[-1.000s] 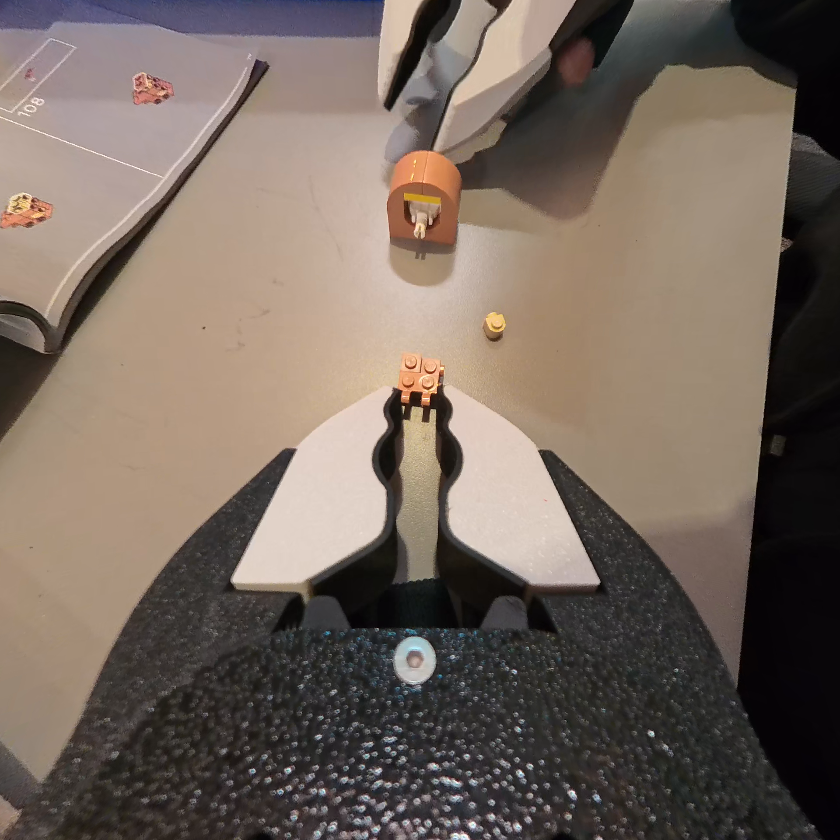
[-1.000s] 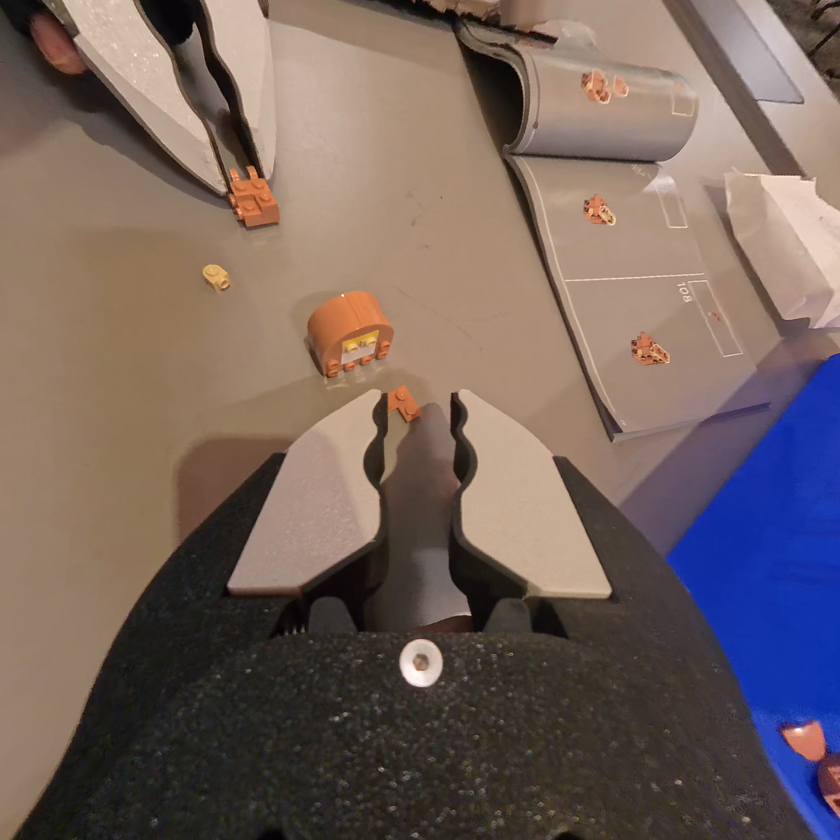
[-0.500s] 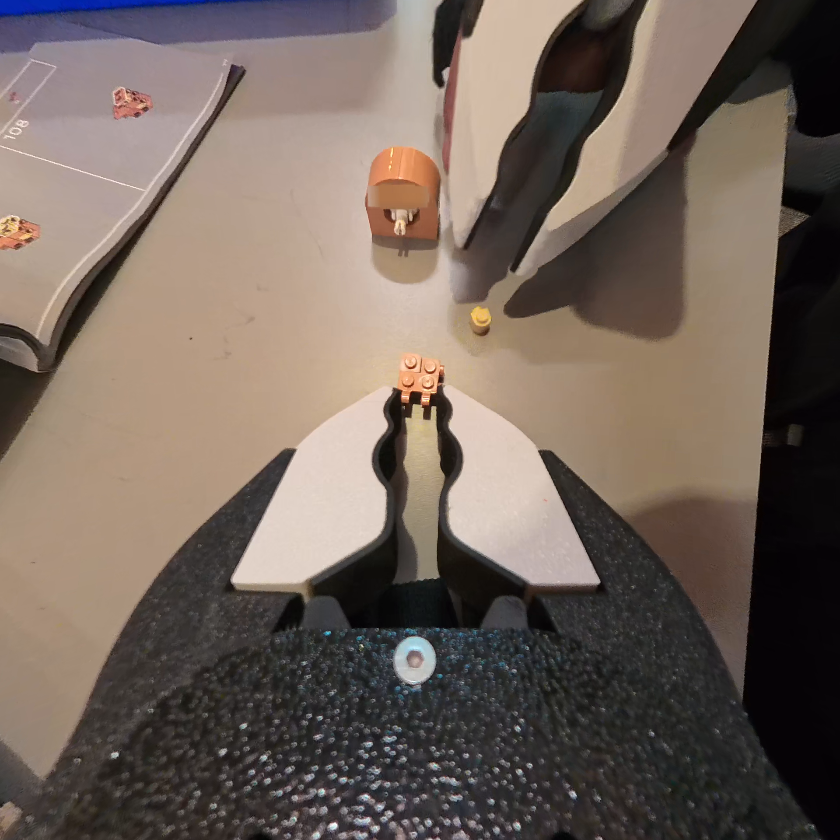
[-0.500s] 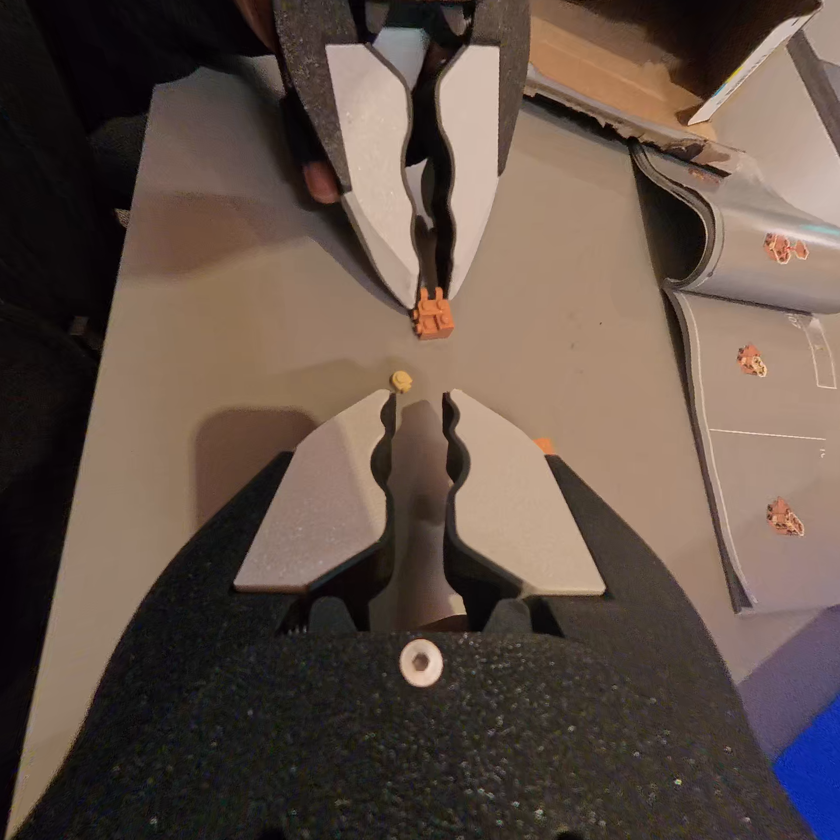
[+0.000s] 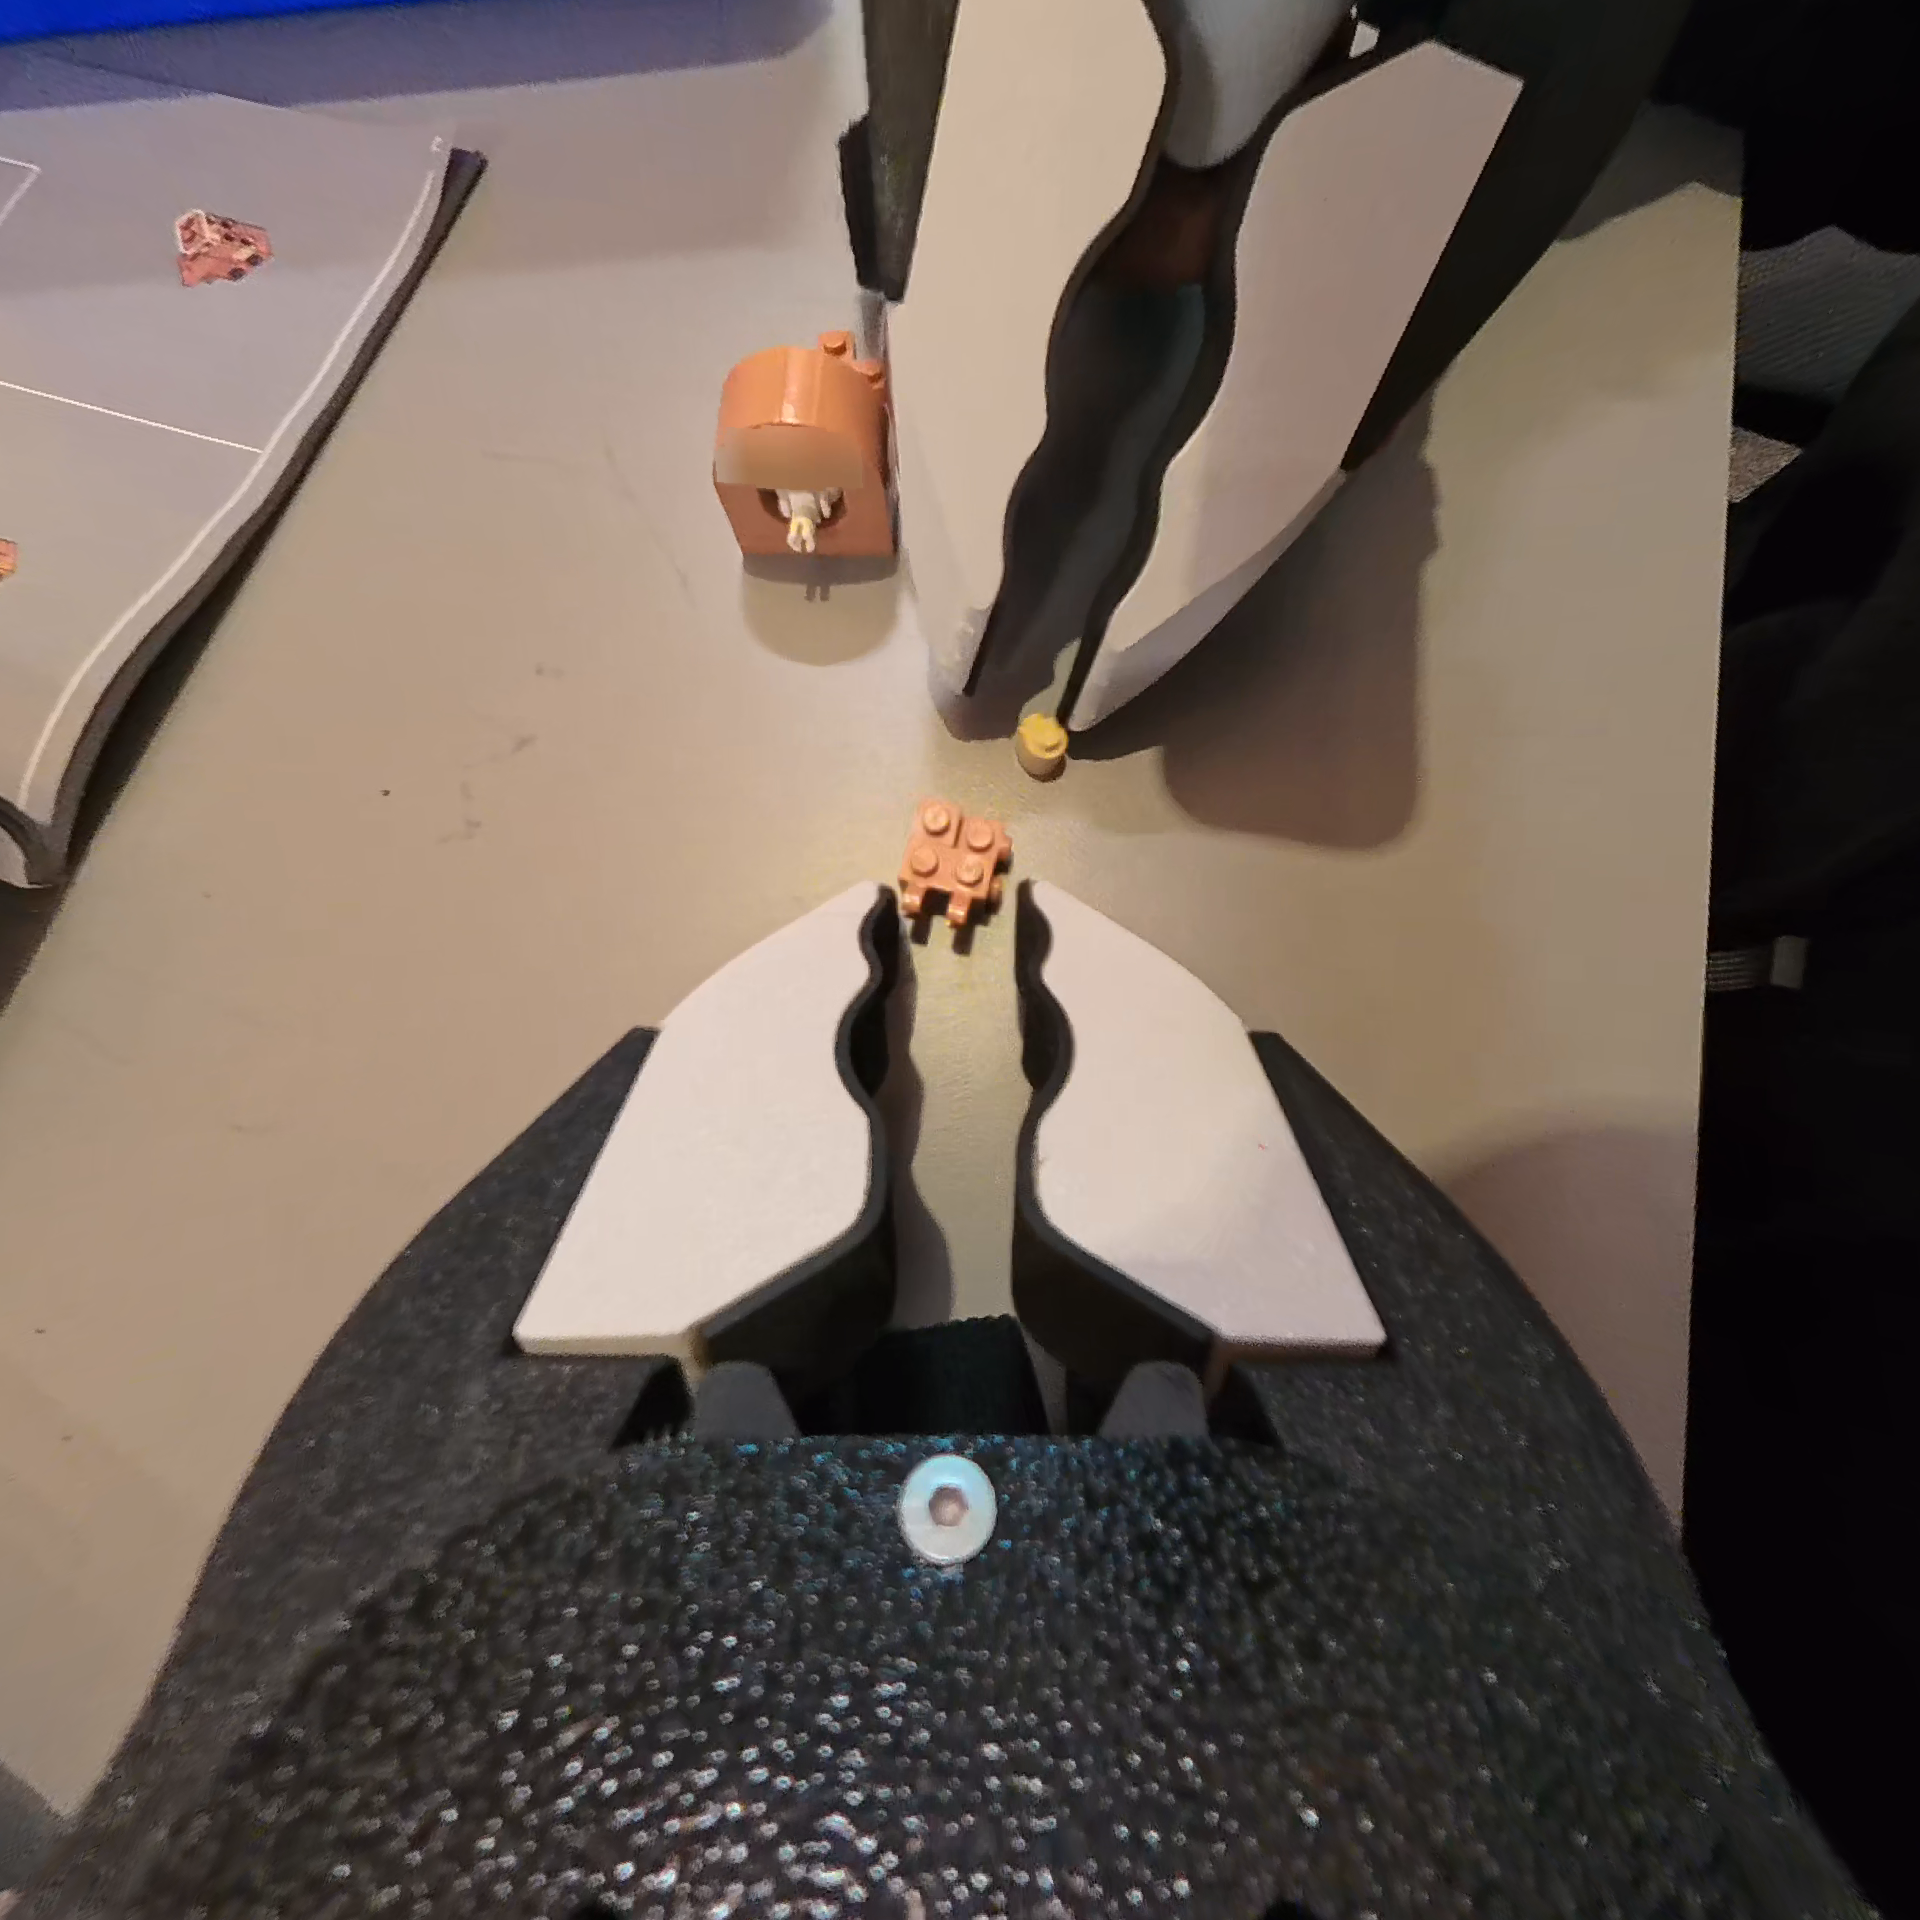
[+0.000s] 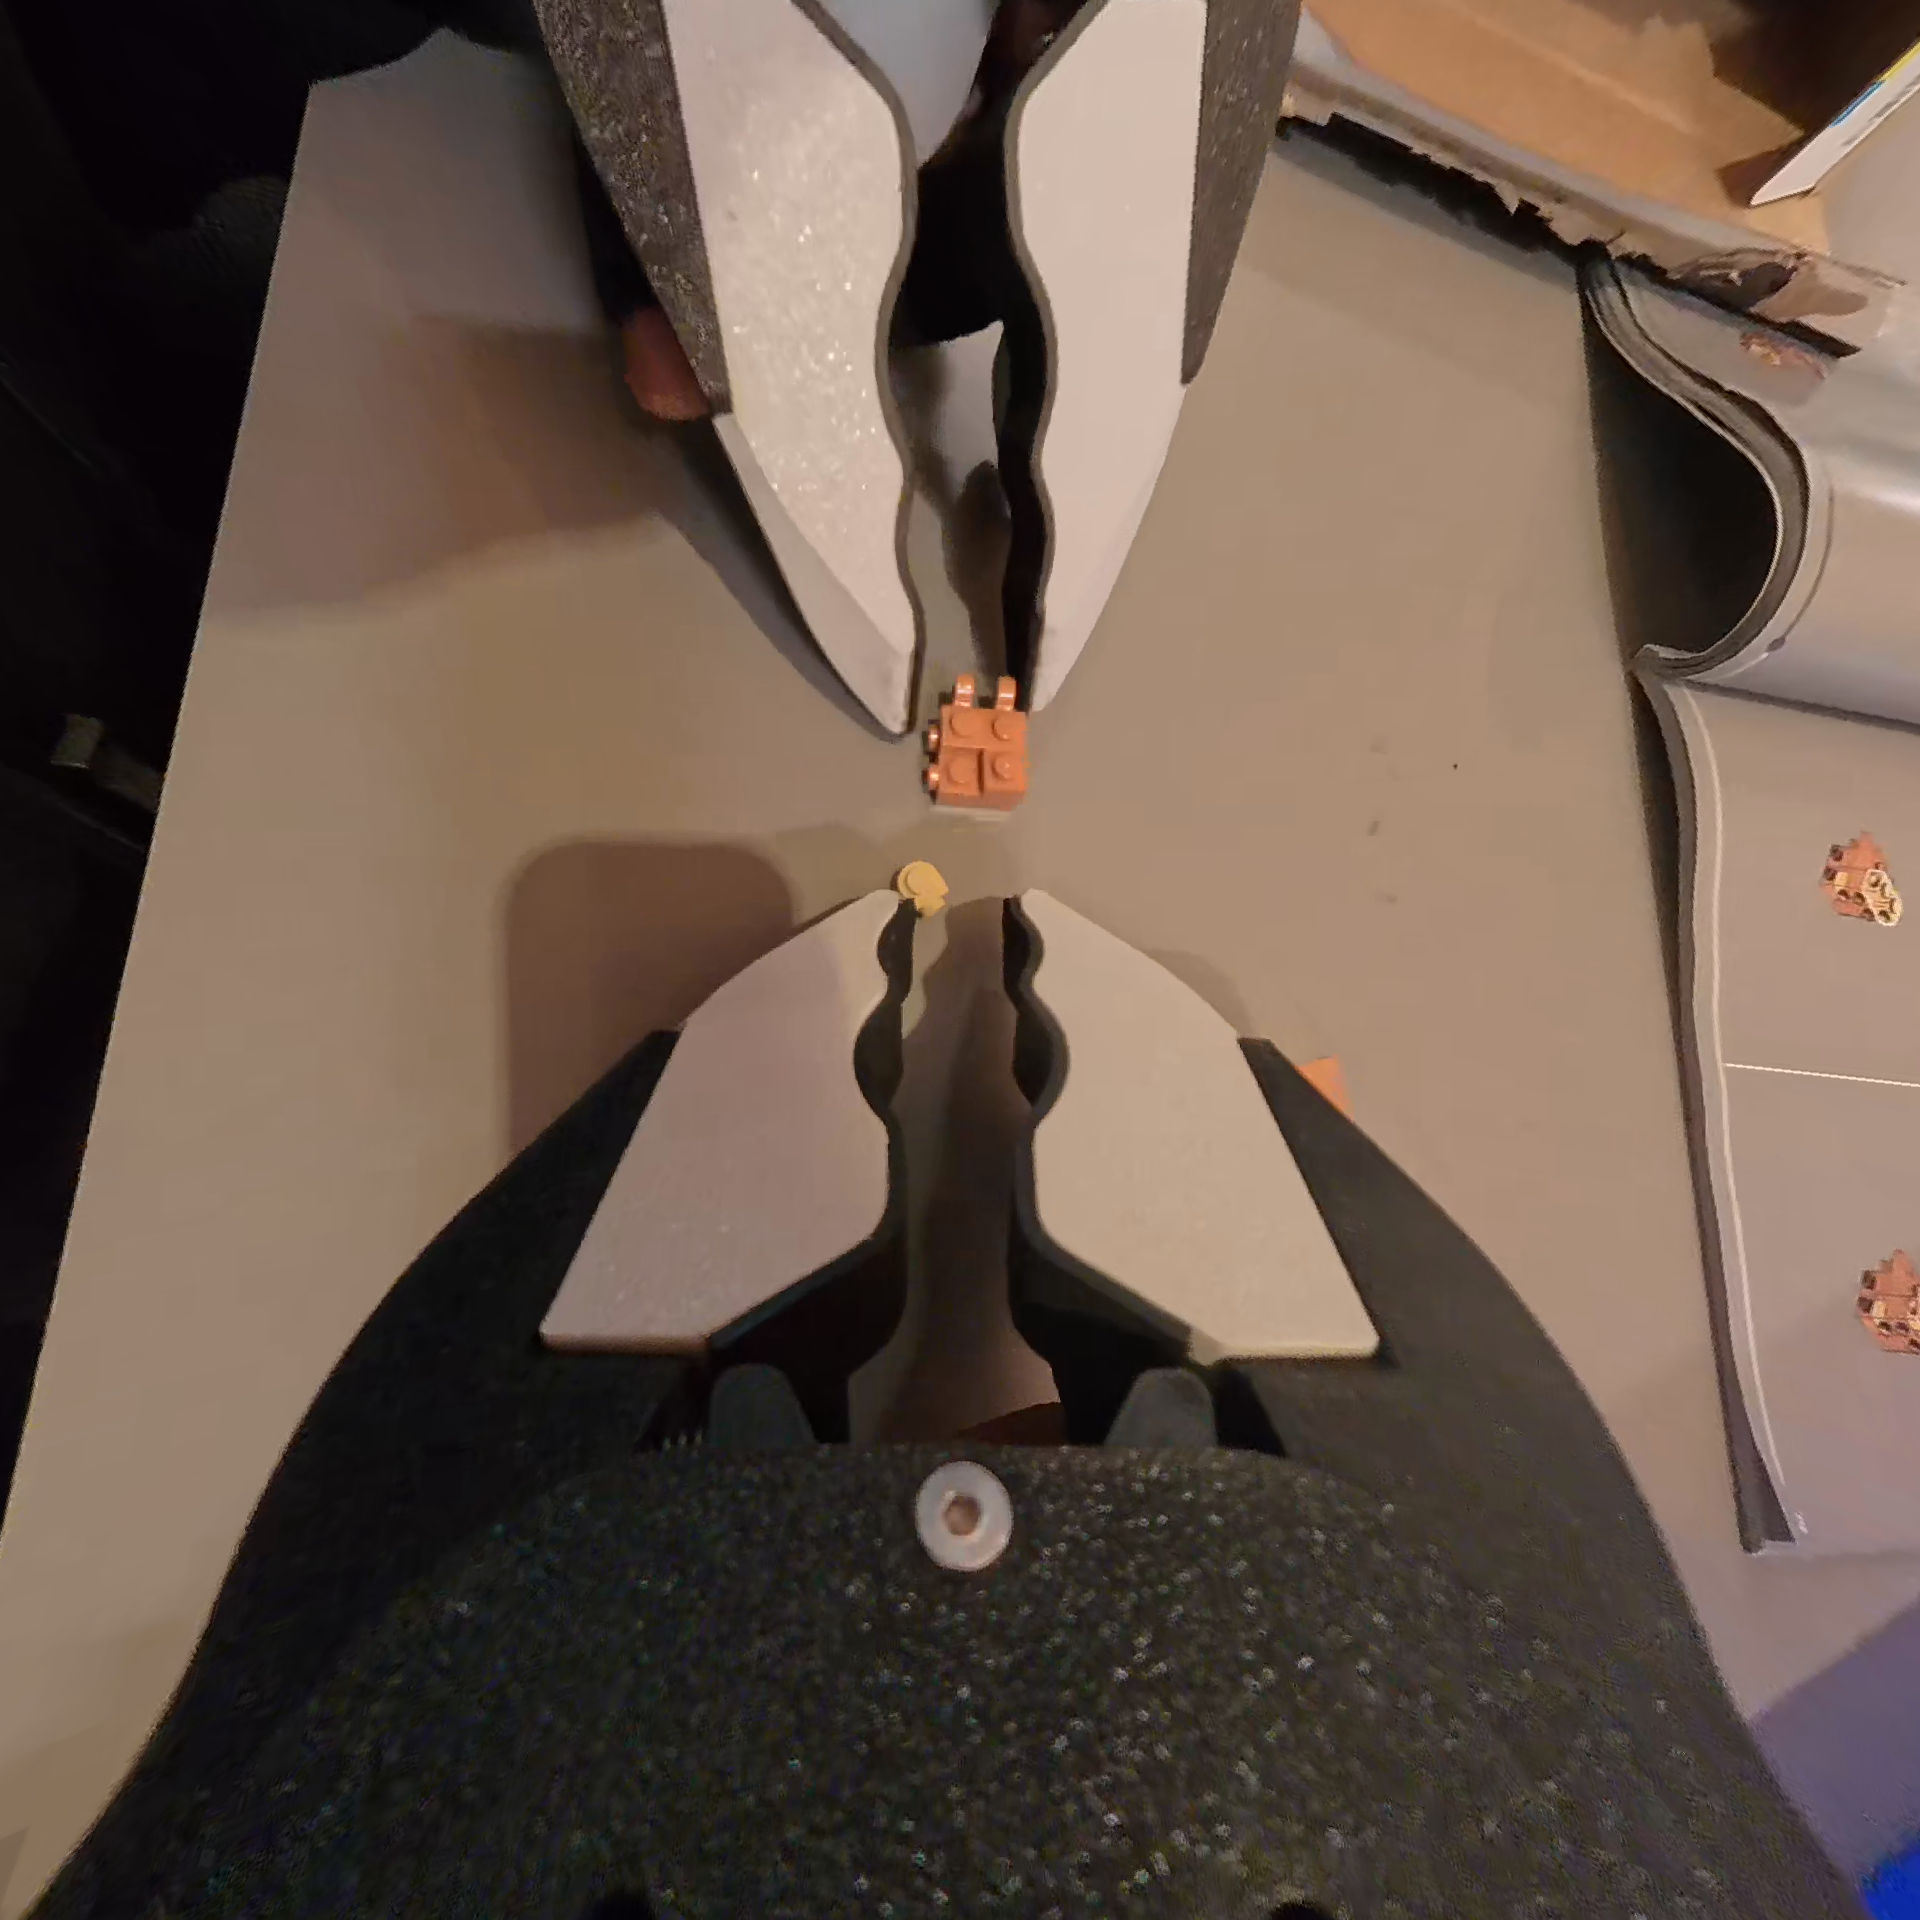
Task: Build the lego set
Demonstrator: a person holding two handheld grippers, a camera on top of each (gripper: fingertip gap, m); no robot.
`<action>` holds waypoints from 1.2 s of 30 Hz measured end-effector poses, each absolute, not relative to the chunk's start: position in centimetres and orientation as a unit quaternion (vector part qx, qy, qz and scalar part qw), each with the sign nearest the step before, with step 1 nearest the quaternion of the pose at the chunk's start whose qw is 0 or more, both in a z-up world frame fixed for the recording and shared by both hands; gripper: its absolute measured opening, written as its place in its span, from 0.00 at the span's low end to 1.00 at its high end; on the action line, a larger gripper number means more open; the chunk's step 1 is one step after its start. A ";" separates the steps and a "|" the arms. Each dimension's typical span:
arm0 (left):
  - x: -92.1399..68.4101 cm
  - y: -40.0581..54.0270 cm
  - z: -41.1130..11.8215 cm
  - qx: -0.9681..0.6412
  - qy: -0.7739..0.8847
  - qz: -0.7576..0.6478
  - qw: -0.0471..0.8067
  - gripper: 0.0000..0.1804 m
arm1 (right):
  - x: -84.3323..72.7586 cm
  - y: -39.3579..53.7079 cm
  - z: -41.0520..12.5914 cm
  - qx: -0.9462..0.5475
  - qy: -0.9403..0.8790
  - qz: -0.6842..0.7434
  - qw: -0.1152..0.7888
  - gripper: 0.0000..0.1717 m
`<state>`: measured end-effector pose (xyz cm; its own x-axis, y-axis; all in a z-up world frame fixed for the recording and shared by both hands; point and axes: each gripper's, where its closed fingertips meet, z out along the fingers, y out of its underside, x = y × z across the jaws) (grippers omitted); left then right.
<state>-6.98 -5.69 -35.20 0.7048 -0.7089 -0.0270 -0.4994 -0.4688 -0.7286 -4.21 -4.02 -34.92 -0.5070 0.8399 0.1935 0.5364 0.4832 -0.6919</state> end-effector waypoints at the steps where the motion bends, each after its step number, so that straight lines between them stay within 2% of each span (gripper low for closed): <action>1: -7.0 -5.8 -35.2 -0.845 0.358 -0.145 0.370 0.12 | -4.1 -4.1 -35.0 -0.418 -0.821 0.287 0.261 0.10; 9: -7.2 -5.7 -35.4 -0.833 0.394 -0.162 0.354 0.17 | -4.1 -4.5 -35.1 -0.400 -0.830 0.294 0.252 0.11; 18: -7.1 -5.5 -35.5 -0.812 0.438 -0.190 0.336 0.15 | -4.6 -5.2 -34.9 -0.385 -0.833 0.306 0.253 0.11; 21: -7.0 -5.6 -35.5 -0.809 0.441 -0.193 0.338 0.09 | -4.7 -5.1 -34.9 -0.389 -0.829 0.302 0.264 0.07; 28: -7.1 -5.5 -35.4 -0.811 0.434 -0.192 0.342 0.09 | -5.1 -4.6 -33.7 -0.394 -0.811 0.298 0.313 0.00; 30: -7.1 -5.5 -35.4 -0.812 0.433 -0.191 0.343 0.09 | -4.8 -4.6 -33.8 -0.401 -0.811 0.302 0.301 0.02; 33: -7.2 -5.4 -35.4 -0.812 0.431 -0.185 0.346 0.11 | -4.6 -4.6 -34.8 -0.422 -0.813 0.294 0.271 0.10; 36: -7.3 -5.4 -35.3 -0.810 0.433 -0.180 0.352 0.14 | -4.8 -5.1 -35.1 -0.433 -0.813 0.297 0.250 0.11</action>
